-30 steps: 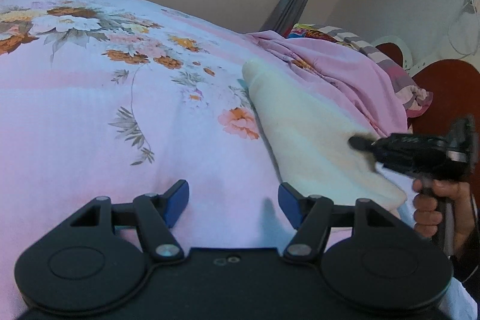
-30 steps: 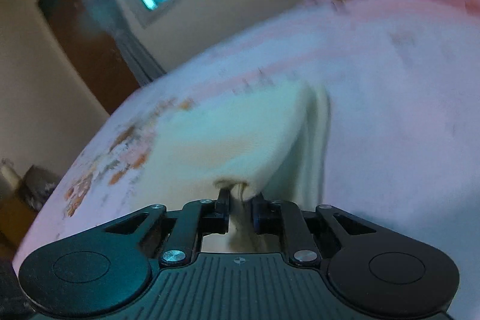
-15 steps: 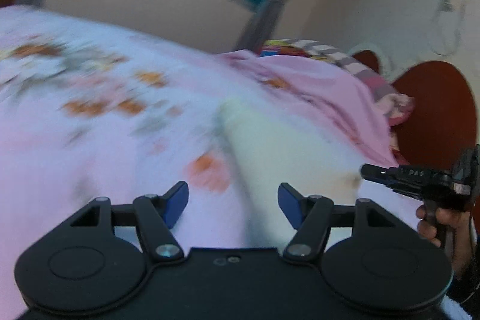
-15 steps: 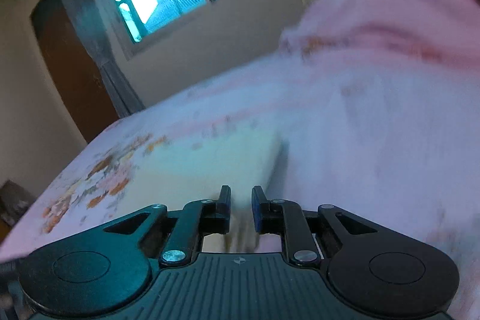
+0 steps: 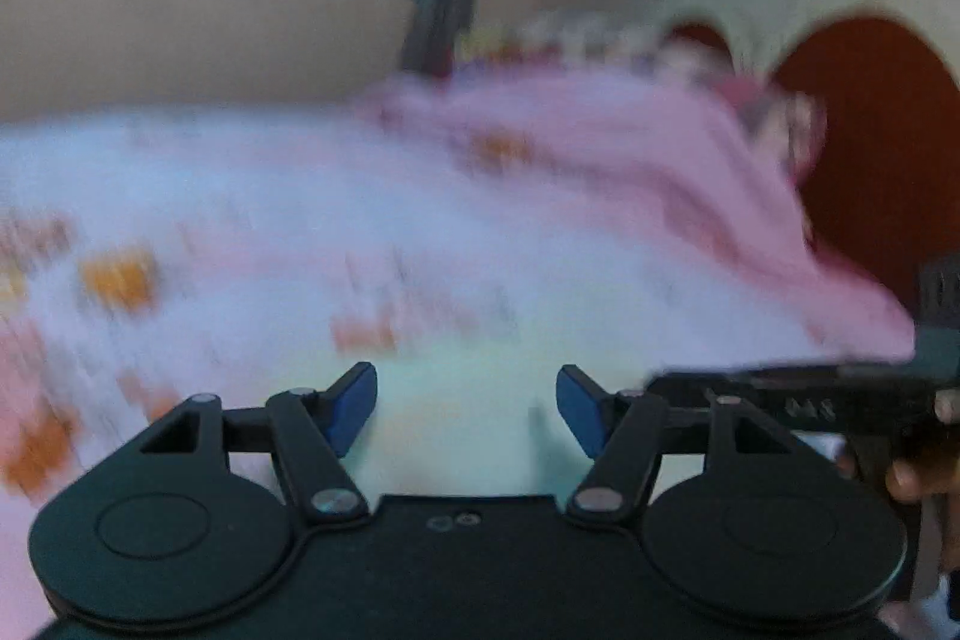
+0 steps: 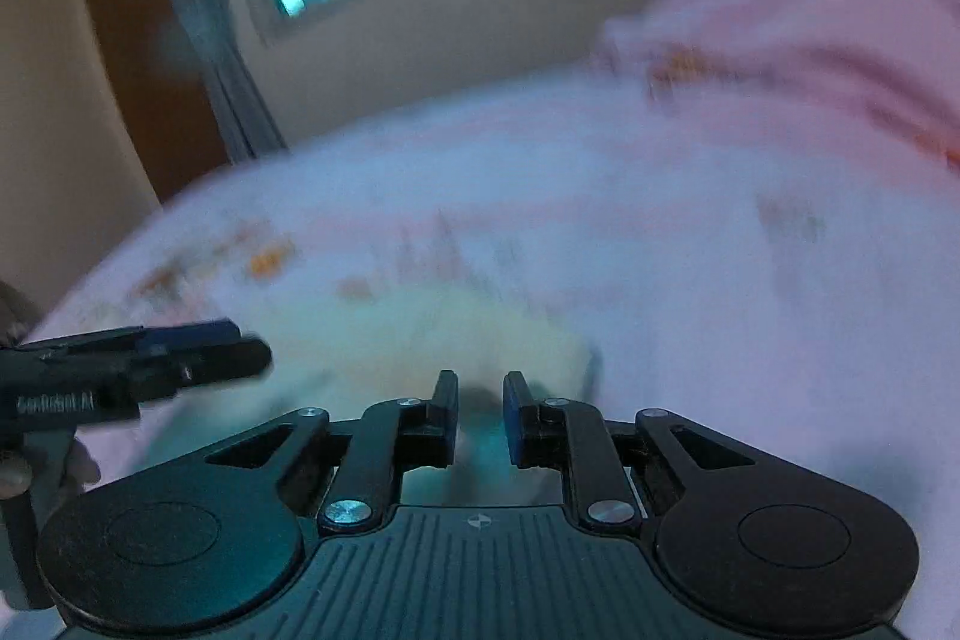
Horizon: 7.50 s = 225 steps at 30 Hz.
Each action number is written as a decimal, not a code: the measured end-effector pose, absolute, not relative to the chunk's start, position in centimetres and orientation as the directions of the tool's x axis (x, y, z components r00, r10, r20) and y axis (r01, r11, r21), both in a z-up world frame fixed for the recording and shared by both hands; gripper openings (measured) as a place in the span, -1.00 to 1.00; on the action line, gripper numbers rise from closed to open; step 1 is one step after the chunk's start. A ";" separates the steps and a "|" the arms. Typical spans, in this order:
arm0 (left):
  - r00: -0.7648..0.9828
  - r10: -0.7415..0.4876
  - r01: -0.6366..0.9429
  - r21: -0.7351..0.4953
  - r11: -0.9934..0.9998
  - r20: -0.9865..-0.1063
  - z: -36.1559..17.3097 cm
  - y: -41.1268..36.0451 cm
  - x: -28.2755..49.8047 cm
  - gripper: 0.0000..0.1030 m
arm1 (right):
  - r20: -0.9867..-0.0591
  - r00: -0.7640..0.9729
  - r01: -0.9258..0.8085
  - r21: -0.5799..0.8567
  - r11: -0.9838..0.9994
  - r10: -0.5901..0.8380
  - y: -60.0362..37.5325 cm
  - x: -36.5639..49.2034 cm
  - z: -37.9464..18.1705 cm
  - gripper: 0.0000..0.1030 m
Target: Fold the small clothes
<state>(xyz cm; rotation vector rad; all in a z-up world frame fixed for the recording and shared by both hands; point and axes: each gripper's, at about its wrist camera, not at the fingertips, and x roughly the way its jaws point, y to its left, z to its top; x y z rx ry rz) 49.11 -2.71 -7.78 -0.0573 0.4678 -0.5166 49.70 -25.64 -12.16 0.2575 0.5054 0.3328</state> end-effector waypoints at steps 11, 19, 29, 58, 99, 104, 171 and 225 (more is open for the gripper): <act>0.712 -0.466 0.482 -0.116 0.868 -0.526 -7.8 1.1 40.4 0.27 | -0.475 0.771 -0.319 0.289 0.903 0.424 -25.3 40.8 -9.3 -0.67; 0.675 -0.458 0.448 -0.171 0.877 -0.579 -12.3 3.8 29.8 0.27 | -0.451 0.732 -0.219 0.554 0.803 0.511 -25.4 30.5 -11.5 0.13; 0.731 -0.361 0.346 -0.143 0.927 -0.578 -12.2 2.6 31.5 0.30 | -0.472 0.704 -0.062 0.703 0.708 0.530 -23.9 32.7 -13.2 -0.33; 0.730 -0.267 0.231 -0.141 0.963 -0.629 -10.4 3.2 29.8 0.30 | -0.551 0.785 -0.081 0.362 0.929 0.283 -22.3 27.6 -11.5 -0.90; 0.899 -0.082 0.130 0.082 0.988 -0.430 -2.8 4.0 14.5 1.00 | -0.362 0.909 -0.113 0.259 0.959 0.205 -19.5 12.8 -3.3 0.76; 0.899 -0.113 0.142 0.037 0.989 -0.422 -1.0 4.8 10.7 1.00 | -0.344 0.918 -0.124 0.220 0.968 0.195 -18.9 8.7 -1.5 0.76; 0.901 -0.178 0.166 -0.065 0.984 -0.395 0.8 6.7 5.6 0.99 | -0.330 0.923 -0.146 0.169 0.975 0.195 -15.6 2.2 -0.4 0.76; 0.902 -0.219 0.224 -0.029 0.974 -0.373 1.0 5.0 4.4 0.99 | -0.330 0.923 -0.144 0.184 0.972 0.199 -16.0 0.5 -0.7 0.76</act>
